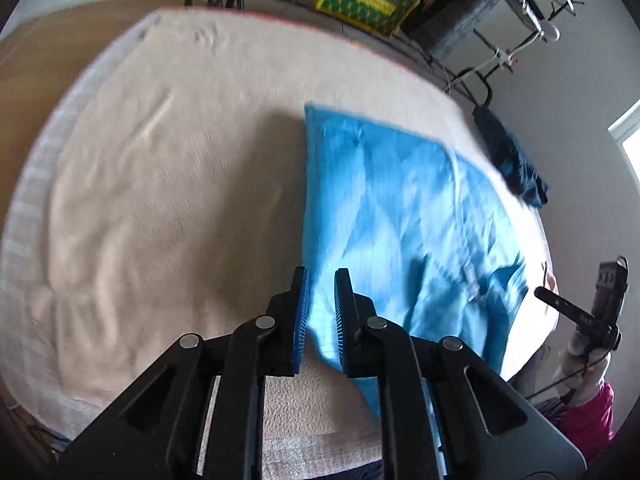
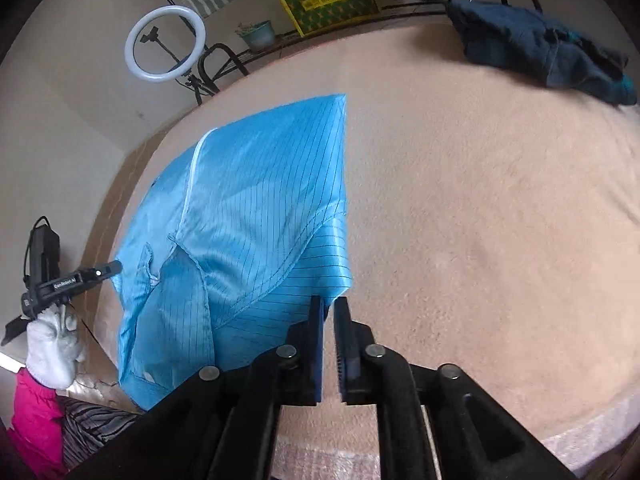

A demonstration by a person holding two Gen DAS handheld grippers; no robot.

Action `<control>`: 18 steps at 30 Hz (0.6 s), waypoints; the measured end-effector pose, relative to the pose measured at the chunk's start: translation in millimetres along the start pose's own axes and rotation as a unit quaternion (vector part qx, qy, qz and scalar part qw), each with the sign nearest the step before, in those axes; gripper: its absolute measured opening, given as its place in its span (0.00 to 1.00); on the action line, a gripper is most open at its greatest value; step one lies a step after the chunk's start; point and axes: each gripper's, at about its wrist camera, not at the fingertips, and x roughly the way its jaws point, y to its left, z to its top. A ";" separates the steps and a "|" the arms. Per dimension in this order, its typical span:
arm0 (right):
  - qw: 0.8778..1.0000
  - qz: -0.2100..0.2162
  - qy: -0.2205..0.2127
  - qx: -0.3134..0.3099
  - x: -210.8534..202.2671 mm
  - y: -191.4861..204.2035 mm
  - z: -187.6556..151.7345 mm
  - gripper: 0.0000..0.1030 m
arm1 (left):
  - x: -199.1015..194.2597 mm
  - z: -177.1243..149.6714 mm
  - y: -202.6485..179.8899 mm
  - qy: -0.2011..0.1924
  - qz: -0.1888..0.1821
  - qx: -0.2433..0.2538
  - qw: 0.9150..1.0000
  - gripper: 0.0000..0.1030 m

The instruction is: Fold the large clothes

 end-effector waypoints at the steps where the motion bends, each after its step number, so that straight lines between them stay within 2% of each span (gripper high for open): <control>1: 1.000 0.001 -0.018 -0.001 -10.0 0.8 3.8 0.27 | -6.7 3.8 -4.3 -0.014 0.001 0.004 1.000 0.10; 4: 0.996 -0.015 -0.075 -0.046 -33.7 15.7 20.1 0.27 | -18.0 20.8 -24.3 -0.056 0.007 0.022 0.998 0.10; 5: 0.993 -0.026 -0.093 -0.066 -34.4 24.3 29.3 0.27 | -15.6 25.2 -31.6 -0.066 -0.002 0.023 0.998 0.10; 6: 0.990 -0.025 -0.110 -0.082 -31.9 33.4 39.1 0.28 | -12.6 28.2 -35.0 -0.068 -0.009 0.021 0.997 0.10; 8: 0.987 0.005 -0.126 -0.098 -21.2 52.0 57.2 0.30 | 3.2 38.4 -49.8 -0.066 -0.021 0.022 0.997 0.10; 11: 0.987 0.016 -0.124 -0.101 9.6 73.8 89.1 0.31 | 29.1 52.9 -76.3 -0.062 -0.005 0.046 0.997 0.10; 15: 0.989 0.030 -0.083 -0.117 55.5 94.5 118.5 0.17 | 70.1 70.2 -92.7 -0.031 -0.032 0.014 0.999 0.11; 18: 0.991 0.044 -0.054 -0.112 87.4 100.2 125.3 0.17 | 97.7 79.7 -100.0 -0.018 -0.025 0.020 0.999 0.11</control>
